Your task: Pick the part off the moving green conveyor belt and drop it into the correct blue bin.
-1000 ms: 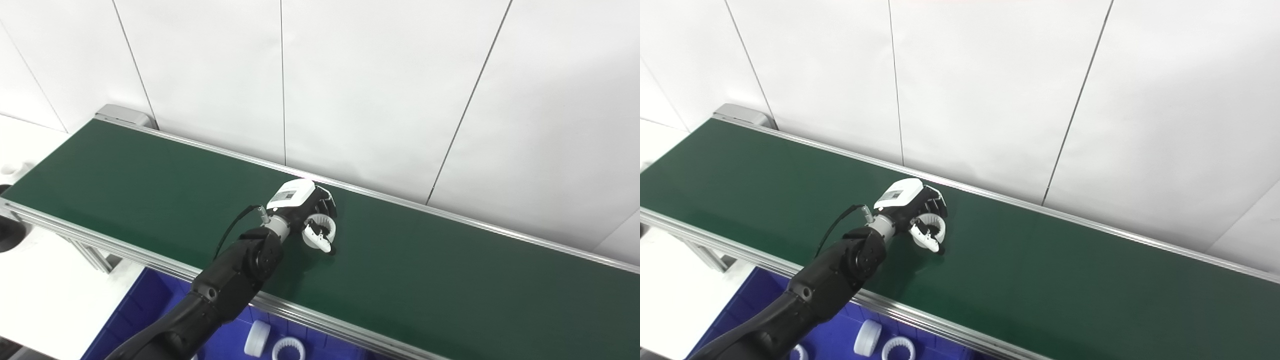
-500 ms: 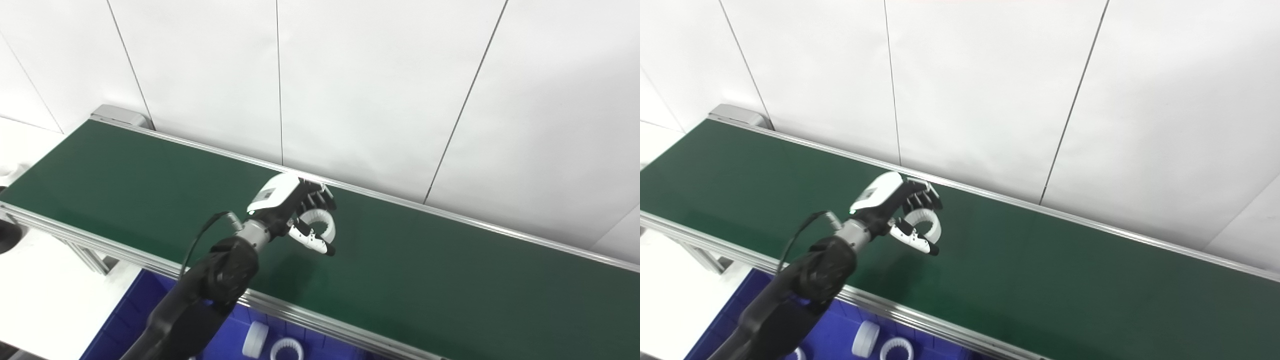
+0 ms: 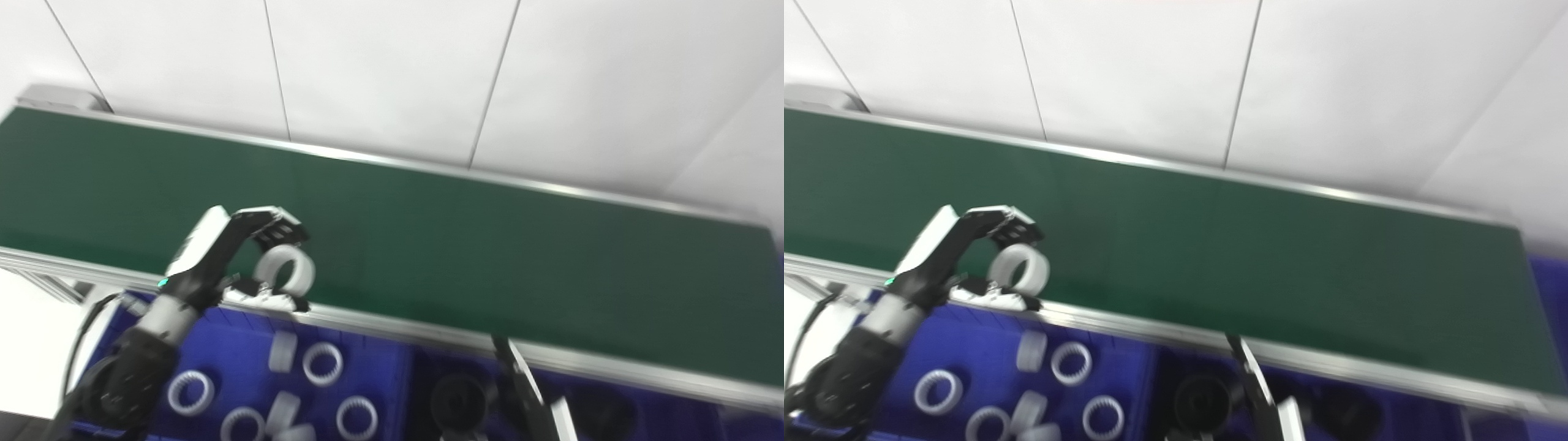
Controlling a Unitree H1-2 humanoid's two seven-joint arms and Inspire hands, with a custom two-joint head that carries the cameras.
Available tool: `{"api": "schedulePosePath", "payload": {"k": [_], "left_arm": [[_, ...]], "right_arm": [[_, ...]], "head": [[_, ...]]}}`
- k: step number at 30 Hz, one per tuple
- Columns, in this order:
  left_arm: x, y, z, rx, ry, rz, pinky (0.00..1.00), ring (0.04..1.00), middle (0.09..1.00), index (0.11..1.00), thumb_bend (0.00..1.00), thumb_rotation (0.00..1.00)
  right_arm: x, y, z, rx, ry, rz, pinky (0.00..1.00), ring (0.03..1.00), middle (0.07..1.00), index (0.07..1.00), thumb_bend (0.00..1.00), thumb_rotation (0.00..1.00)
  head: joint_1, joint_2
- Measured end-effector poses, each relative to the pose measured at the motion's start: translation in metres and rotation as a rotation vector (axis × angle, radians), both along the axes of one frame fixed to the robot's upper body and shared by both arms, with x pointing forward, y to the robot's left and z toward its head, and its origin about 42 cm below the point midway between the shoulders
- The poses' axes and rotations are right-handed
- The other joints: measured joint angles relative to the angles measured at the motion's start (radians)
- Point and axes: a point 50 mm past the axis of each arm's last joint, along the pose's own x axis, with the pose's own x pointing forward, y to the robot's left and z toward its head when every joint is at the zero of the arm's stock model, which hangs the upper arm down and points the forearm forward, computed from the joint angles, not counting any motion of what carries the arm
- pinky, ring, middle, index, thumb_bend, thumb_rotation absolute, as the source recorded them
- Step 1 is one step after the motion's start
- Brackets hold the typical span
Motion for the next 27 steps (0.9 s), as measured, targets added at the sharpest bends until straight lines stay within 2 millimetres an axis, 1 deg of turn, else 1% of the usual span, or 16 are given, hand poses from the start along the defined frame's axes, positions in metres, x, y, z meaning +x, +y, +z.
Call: {"api": "schedulePosePath", "payload": {"k": [1,2,3,4,6,9,13,14,18,20,23,27], "left_arm": [[-0.004,0.001,-0.005,0.001,0.008,-0.009,0.43,0.404,0.498,0.551,0.49,0.0],[-0.008,0.001,-0.011,0.003,0.019,-0.021,0.42,0.402,0.495,0.553,0.49,0.0],[-0.012,0.001,-0.019,0.007,0.034,-0.04,0.43,0.403,0.492,0.553,0.49,0.0],[-0.015,0.001,-0.026,0.013,0.051,-0.059,0.43,0.404,0.492,0.553,0.49,0.0],[-0.019,0.003,-0.039,0.033,0.085,-0.091,0.44,0.405,0.49,0.553,0.49,0.0],[-0.021,0.004,-0.046,0.063,0.106,-0.126,0.45,0.412,0.491,0.55,0.49,0.0],[-0.023,-0.001,-0.051,0.131,0.152,-0.168,0.46,0.402,0.495,0.555,0.49,0.0],[-0.023,-0.003,-0.053,0.15,0.169,-0.176,0.45,0.401,0.496,0.555,0.49,0.0],[-0.025,-0.007,-0.056,0.222,0.187,-0.208,0.36,0.373,0.476,0.563,0.49,0.0],[-0.023,-0.007,-0.057,0.283,0.204,-0.242,0.39,0.386,0.492,0.559,0.49,0.0],[-0.021,-0.006,-0.06,0.367,0.257,-0.271,0.4,0.388,0.494,0.56,0.49,0.0],[-0.019,-0.009,-0.06,0.429,0.288,-0.291,0.4,0.389,0.497,0.561,0.49,0.0]], "right_arm": [[0.001,0.0,0.003,-0.007,-0.003,-0.002,0.83,0.886,0.916,0.933,0.79,0.46],[0.002,0.0,0.006,-0.014,-0.004,-0.004,0.82,0.88,0.912,0.932,0.8,0.47],[0.004,0.0,0.009,-0.021,-0.002,-0.003,0.81,0.874,0.908,0.93,0.8,0.47],[0.005,0.001,0.011,-0.023,-0.002,-0.004,0.81,0.873,0.908,0.929,0.8,0.47],[0.006,0.002,0.014,-0.025,-0.003,-0.008,0.8,0.869,0.906,0.926,0.81,0.47],[0.009,0.004,0.017,-0.027,0.0,-0.014,0.81,0.876,0.91,0.925,0.82,0.48],[0.01,0.005,0.017,-0.026,0.012,-0.018,0.82,0.884,0.915,0.925,0.82,0.48],[0.01,0.005,0.017,-0.026,0.012,-0.019,0.82,0.884,0.915,0.924,0.82,0.47],[0.009,0.006,0.018,-0.022,0.012,-0.02,0.83,0.888,0.916,0.927,0.82,0.48],[0.009,0.006,0.018,-0.022,0.011,-0.02,0.82,0.889,0.918,0.928,0.81,0.48],[0.01,0.006,0.02,-0.022,0.007,-0.021,0.82,0.888,0.919,0.929,0.81,0.48],[0.01,0.006,0.02,-0.021,0.006,-0.021,0.82,0.886,0.919,0.929,0.81,0.48]], "head": [[0.0,0.0],[-0.02,0.041],[-0.024,0.051],[-0.025,0.051],[-0.031,0.069],[-0.035,0.08],[-0.035,0.083],[-0.019,0.084],[-0.008,0.081],[0.006,0.083],[0.011,0.08],[0.012,0.077]]}}
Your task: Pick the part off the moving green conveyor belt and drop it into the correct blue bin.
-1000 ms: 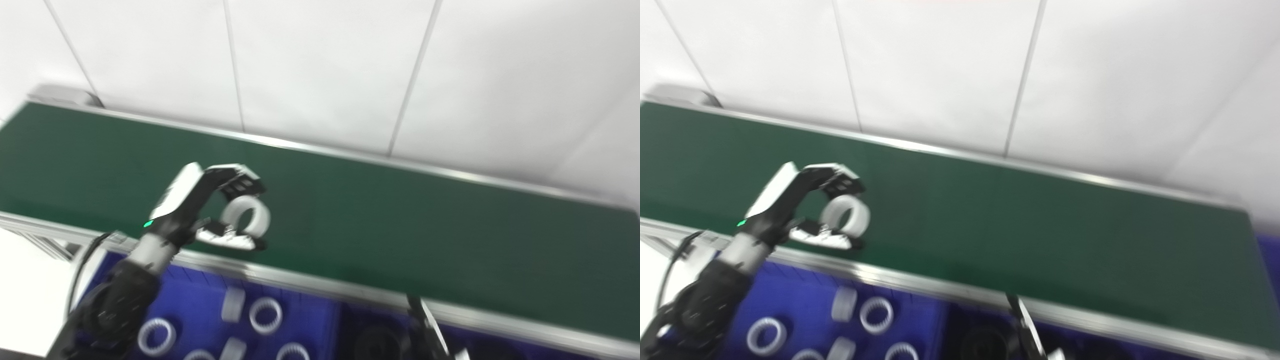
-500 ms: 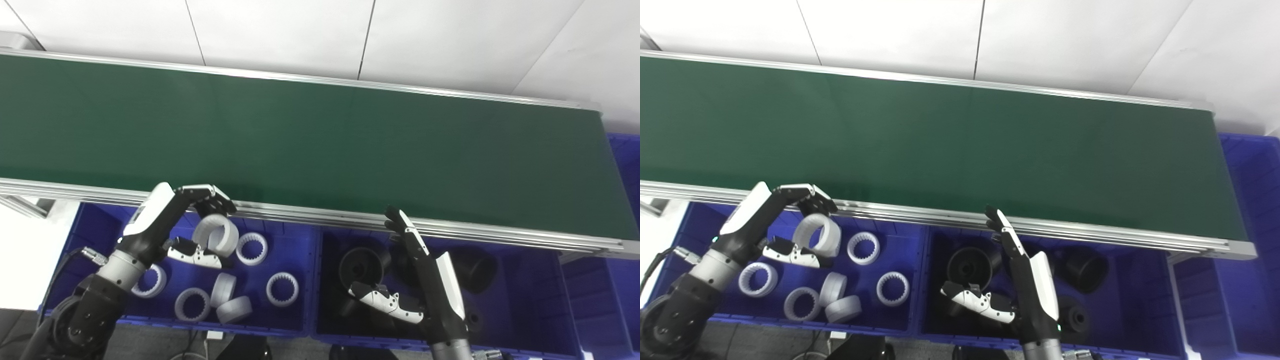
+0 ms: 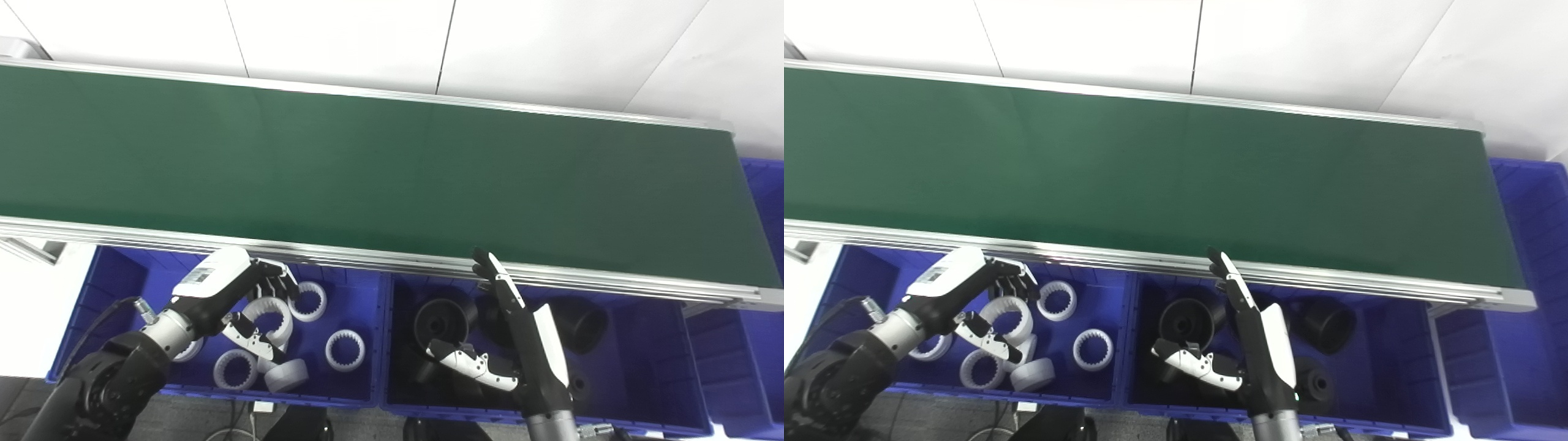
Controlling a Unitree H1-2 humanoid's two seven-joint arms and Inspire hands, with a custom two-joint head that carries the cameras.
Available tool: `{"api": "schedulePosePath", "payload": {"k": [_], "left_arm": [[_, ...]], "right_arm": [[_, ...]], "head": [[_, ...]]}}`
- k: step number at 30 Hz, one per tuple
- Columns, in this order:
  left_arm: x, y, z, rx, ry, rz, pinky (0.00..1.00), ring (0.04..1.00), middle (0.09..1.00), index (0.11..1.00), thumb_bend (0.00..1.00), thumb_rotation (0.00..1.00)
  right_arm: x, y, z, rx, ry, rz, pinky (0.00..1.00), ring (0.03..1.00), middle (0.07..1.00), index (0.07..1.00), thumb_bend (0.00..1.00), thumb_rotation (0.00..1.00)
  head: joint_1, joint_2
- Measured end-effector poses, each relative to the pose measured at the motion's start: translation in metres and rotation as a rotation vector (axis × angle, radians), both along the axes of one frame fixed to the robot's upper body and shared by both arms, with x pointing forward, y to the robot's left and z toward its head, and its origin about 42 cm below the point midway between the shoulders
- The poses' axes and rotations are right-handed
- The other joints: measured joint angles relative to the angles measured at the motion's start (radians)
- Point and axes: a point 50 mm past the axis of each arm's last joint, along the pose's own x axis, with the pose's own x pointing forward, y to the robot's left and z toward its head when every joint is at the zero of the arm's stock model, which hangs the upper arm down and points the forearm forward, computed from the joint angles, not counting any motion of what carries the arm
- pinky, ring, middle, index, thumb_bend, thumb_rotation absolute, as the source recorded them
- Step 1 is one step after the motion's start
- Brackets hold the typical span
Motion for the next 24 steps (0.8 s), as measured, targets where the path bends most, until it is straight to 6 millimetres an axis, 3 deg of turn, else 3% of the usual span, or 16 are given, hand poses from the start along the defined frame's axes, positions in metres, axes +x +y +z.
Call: {"api": "schedulePosePath", "payload": {"k": [3,4,5,7,8,11,17,24], "left_arm": [[0.001,0.001,-0.001,0.044,-0.004,0.008,0.41,0.393,0.499,0.57,0.49,0.0],[0.001,0.001,-0.001,0.062,-0.003,0.013,0.41,0.489,0.549,0.621,0.53,0.11],[0.001,0.001,-0.002,0.098,-0.006,0.016,0.45,0.577,0.658,0.771,0.58,0.3],[0.0,-0.001,-0.003,0.135,0.002,0.015,0.5,0.643,0.724,0.851,0.61,0.39],[0.0,-0.002,-0.003,0.139,0.008,0.008,0.56,0.716,0.855,0.93,0.65,0.52],[0.0,-0.003,-0.001,0.11,0.008,0.011,0.68,0.853,0.979,0.993,0.73,0.67],[-0.002,0.0,0.008,-0.094,0.021,0.085,0.84,0.958,1.0,0.999,0.77,0.73],[-0.02,-0.017,0.022,-0.499,0.099,0.117,0.88,0.939,0.959,0.944,0.75,0.7]], "right_arm": [[0.0,0.0,0.001,0.002,-0.002,0.001,0.82,0.886,0.917,0.928,0.81,0.48],[0.0,0.0,0.001,0.002,-0.002,0.001,0.82,0.887,0.919,0.93,0.81,0.48],[0.0,0.0,0.001,0.002,-0.002,0.001,0.81,0.883,0.918,0.931,0.81,0.49],[0.0,0.001,0.001,0.002,-0.002,0.002,0.8,0.878,0.916,0.93,0.81,0.49],[0.0,0.001,0.001,-0.001,-0.002,0.002,0.8,0.876,0.915,0.929,0.81,0.49],[0.0,0.001,0.001,-0.013,-0.003,0.006,0.79,0.871,0.913,0.929,0.81,0.49],[-0.001,0.001,0.002,-0.016,-0.002,0.007,0.79,0.866,0.907,0.925,0.81,0.47],[-0.004,-0.001,0.001,-0.024,0.005,0.017,0.77,0.854,0.899,0.928,0.81,0.47]], "head": [[0.0,0.002],[0.005,-0.003],[0.005,-0.003],[0.006,-0.008],[0.005,-0.009],[0.0,-0.011],[-0.005,-0.011],[-0.012,-0.011]]}}
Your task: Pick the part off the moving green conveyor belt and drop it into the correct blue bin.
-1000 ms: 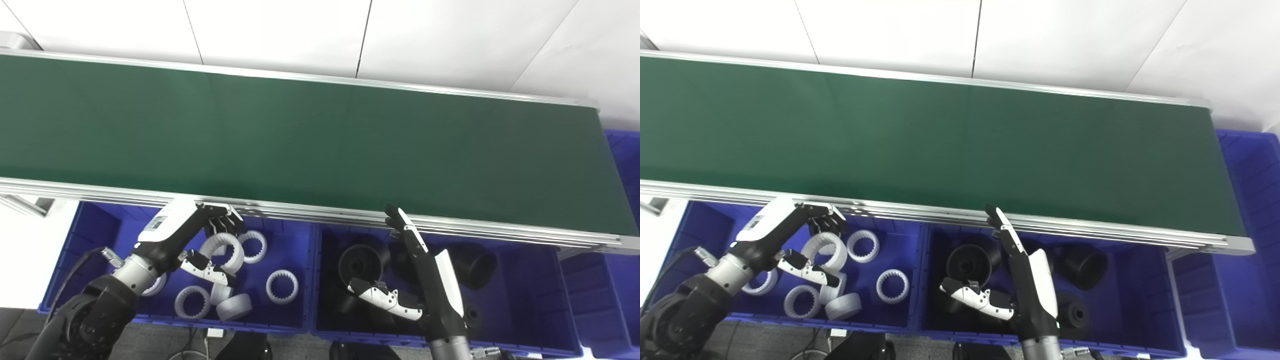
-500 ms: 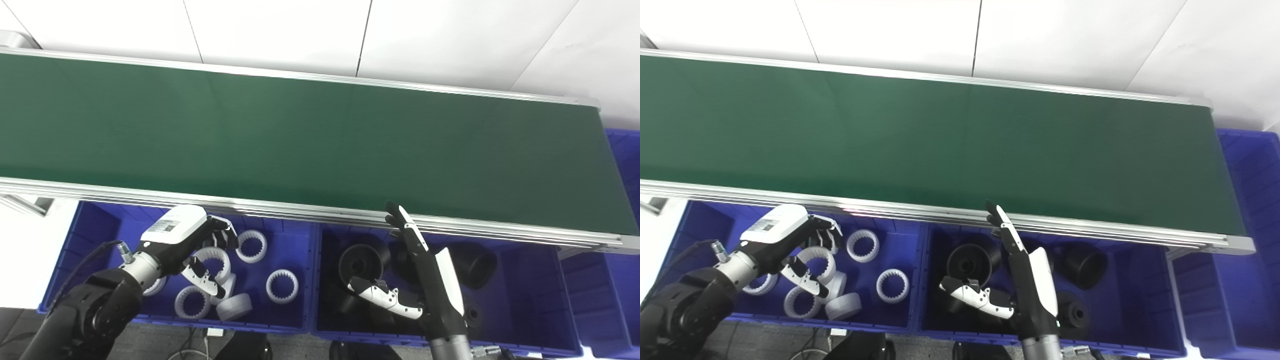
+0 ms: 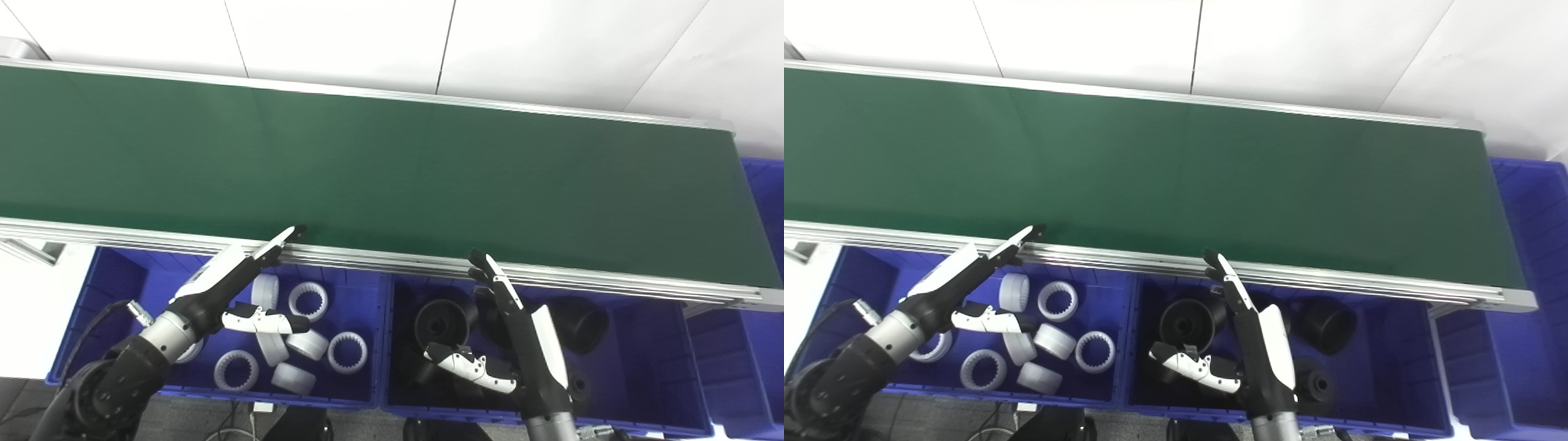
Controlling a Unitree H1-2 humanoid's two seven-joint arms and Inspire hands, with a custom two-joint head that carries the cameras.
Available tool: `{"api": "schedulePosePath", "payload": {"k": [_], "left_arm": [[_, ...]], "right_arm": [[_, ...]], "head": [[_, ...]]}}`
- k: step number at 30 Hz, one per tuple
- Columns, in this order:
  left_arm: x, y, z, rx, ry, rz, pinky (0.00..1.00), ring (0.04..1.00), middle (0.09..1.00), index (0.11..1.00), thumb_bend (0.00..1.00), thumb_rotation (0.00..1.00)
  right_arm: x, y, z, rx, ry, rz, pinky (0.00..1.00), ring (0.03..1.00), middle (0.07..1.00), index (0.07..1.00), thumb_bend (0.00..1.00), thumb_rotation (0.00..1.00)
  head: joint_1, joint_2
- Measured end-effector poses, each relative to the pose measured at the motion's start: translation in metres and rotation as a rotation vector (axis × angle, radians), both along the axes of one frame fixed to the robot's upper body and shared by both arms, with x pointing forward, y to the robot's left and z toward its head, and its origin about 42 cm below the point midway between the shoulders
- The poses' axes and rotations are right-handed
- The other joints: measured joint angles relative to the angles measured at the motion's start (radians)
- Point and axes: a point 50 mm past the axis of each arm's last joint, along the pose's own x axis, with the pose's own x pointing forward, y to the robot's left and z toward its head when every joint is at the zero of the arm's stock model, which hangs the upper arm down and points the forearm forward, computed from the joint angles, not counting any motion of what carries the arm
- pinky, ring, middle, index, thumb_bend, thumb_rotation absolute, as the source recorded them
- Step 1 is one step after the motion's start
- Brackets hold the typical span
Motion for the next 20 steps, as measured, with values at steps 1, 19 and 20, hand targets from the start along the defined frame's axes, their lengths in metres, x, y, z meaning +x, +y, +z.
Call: {"api": "schedulePosePath", "payload": {"k": [1,19,20], "left_arm": [[-0.004,-0.005,0.002,-0.039,0.004,0.003,0.88,0.929,0.946,0.931,0.75,0.7],[-0.011,-0.02,-0.033,-0.272,0.082,-0.083,0.96,0.956,0.95,0.947,0.89,0.51],[-0.01,-0.02,-0.032,-0.271,0.072,-0.088,0.97,0.966,0.959,0.956,0.9,0.49]], "right_arm": [[-0.001,0.0,0.0,0.0,0.001,0.0,0.76,0.852,0.898,0.927,0.81,0.47],[-0.008,-0.001,-0.001,0.011,0.029,0.004,0.78,0.857,0.897,0.925,0.81,0.44],[-0.008,-0.001,-0.001,0.011,0.029,0.004,0.79,0.864,0.901,0.927,0.8,0.43]], "head": [[-0.008,0.0],[-0.029,-0.015],[-0.029,-0.015]]}}
